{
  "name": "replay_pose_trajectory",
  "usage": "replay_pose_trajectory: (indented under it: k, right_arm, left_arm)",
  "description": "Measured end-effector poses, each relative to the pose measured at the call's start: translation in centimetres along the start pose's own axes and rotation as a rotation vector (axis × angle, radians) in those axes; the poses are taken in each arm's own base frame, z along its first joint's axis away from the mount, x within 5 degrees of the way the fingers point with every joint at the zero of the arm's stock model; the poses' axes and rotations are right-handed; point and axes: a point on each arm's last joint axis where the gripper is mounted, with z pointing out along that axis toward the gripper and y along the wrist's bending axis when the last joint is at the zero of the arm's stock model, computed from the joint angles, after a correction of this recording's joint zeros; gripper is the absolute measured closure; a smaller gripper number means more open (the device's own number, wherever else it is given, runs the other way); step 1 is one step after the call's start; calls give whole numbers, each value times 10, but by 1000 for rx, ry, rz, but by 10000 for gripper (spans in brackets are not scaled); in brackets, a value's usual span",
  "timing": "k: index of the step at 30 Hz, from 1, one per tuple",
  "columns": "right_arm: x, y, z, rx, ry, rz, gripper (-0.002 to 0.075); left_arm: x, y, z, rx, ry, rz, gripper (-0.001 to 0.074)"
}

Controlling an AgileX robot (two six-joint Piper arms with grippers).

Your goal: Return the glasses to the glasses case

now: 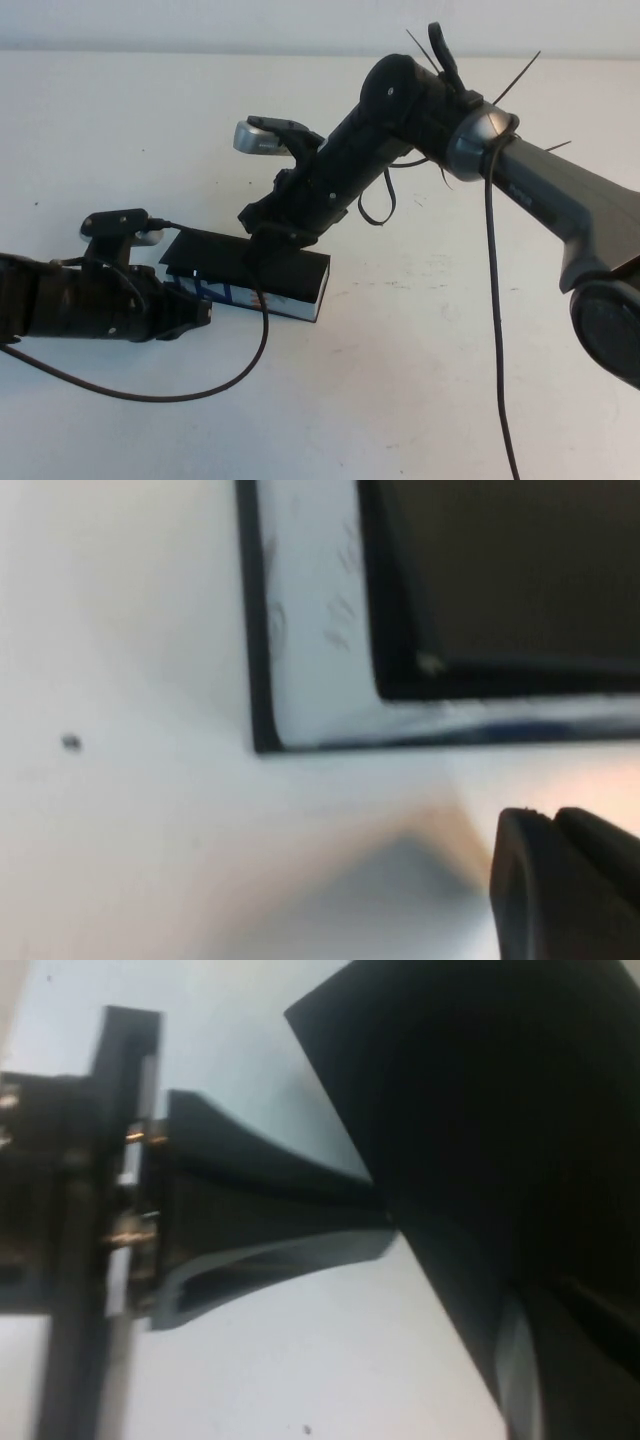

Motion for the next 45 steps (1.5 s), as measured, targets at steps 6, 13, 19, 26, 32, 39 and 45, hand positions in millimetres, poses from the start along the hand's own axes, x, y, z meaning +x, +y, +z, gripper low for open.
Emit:
replay_pose_trajectory:
  k: [6, 13, 19, 26, 32, 39, 45]
  right_arm:
    - [2, -4, 1, 33, 17, 7, 734]
    - [6, -8, 4, 53, 39, 18, 734]
    - [5, -5, -1, 62, 33, 7, 734]
    - [-2, 31, -55, 154, -47, -64, 734]
    - [11, 76, -117, 238, -120, -123, 734]
    - [75, 112, -158, 267, -103, -80, 734]
    - [147, 129, -181, 338, -183, -10, 734]
  left_arm:
    - [-3, -11, -24, -30, 36, 22, 738]
    - [-15, -33, -73, -72, -32, 85, 738]
    - [-22, -60, -124, -84, -176, 179, 738]
    - [-9, -93, -199, -145, -486, 313, 738]
    - [46, -100, -247, -277, -803, 364, 738]
    - [110, -94, -252, -302, -968, 396, 738]
    - [143, -85, -254, -353, -1152, 383, 738]
